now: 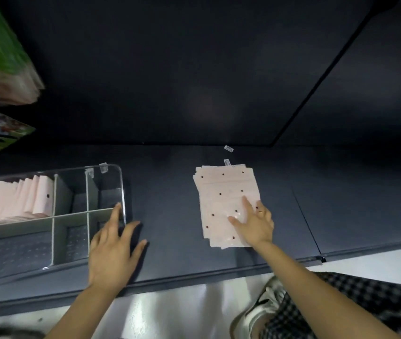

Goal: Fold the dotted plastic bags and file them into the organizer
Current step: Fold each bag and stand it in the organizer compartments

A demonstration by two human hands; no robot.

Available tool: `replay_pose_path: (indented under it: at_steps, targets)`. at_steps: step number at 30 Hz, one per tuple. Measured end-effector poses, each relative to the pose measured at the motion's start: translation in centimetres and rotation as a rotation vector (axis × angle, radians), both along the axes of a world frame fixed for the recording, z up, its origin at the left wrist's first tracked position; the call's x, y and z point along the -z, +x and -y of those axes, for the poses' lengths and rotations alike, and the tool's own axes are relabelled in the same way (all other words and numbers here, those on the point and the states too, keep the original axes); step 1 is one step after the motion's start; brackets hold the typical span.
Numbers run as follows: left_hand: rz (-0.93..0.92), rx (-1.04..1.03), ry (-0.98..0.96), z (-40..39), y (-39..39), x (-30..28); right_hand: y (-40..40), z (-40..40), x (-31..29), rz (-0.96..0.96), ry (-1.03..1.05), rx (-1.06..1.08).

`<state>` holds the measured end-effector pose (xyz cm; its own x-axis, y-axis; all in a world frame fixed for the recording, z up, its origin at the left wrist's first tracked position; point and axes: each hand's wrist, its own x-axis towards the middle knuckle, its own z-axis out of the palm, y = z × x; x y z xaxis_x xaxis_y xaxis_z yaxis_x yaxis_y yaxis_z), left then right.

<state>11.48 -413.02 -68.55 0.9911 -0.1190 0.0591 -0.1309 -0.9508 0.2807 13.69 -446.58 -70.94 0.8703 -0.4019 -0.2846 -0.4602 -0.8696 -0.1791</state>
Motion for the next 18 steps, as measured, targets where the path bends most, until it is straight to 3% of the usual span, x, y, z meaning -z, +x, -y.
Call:
replay_pose_path:
  at_steps: [9,13,16,18]
  targets:
    - [-0.043,0.031,-0.027,2.2,-1.0,-0.5,-3.9,-7.3,0.5,-0.052,-0.01,-0.225]
    - [0.006,0.079,-0.043,1.6,-1.3,-0.6,-5.8,-4.9,-0.7,0.135,0.047,-0.467]
    - [0.174,0.321,0.004,1.6,-2.4,-0.6,-7.4,-3.0,-1.7,0.136,0.067,-0.756]
    - [0.086,0.53,-0.002,2.5,-3.7,-0.1,-8.5,-2.8,-2.0,0.269,0.019,-0.856]
